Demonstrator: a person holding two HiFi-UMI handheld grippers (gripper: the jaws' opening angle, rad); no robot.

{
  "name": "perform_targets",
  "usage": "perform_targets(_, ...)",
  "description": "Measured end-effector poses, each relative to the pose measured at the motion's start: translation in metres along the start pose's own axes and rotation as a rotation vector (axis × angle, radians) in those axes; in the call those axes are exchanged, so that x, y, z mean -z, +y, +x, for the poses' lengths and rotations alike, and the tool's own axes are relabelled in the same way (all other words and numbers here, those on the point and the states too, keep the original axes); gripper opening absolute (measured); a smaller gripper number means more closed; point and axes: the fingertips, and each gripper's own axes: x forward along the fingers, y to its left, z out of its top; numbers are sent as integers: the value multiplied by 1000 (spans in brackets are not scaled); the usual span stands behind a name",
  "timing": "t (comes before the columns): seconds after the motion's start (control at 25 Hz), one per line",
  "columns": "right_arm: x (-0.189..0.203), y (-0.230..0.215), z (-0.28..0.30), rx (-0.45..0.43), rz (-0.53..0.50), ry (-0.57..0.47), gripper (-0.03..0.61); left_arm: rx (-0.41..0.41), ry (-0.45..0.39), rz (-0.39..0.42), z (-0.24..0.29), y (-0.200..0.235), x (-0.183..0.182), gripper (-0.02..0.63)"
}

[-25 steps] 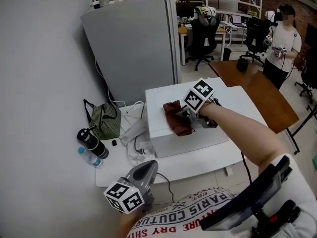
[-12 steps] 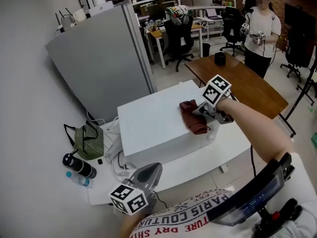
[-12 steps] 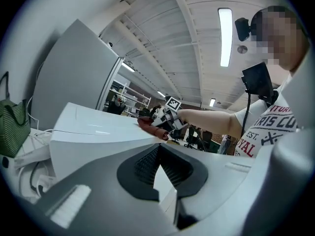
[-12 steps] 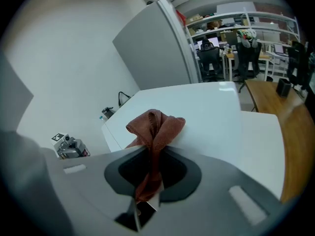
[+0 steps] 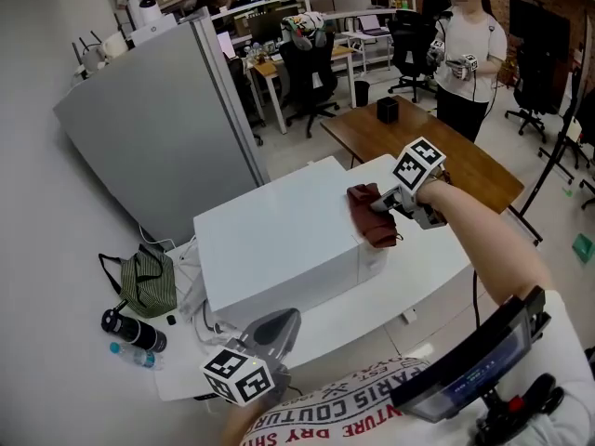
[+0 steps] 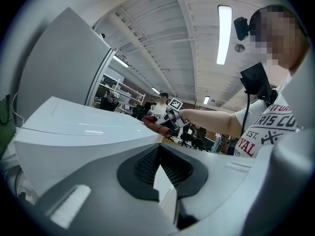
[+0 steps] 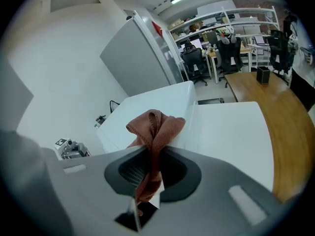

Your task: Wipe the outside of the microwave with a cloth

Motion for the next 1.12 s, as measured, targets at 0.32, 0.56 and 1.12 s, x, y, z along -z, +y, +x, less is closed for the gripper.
perform_targets(0.32,-47,69,14,-90,-122,-28,46,-49,-45,-12,-30,16,-5,6)
perform_targets(0.56,-100,167,68,-198,-275,-45,46,-153,-102,-29,-81,34,-5,6)
perform_targets(1.12,-135,302,229,-352,-423,102,46,-450,-213,-105,-202,75,19,6)
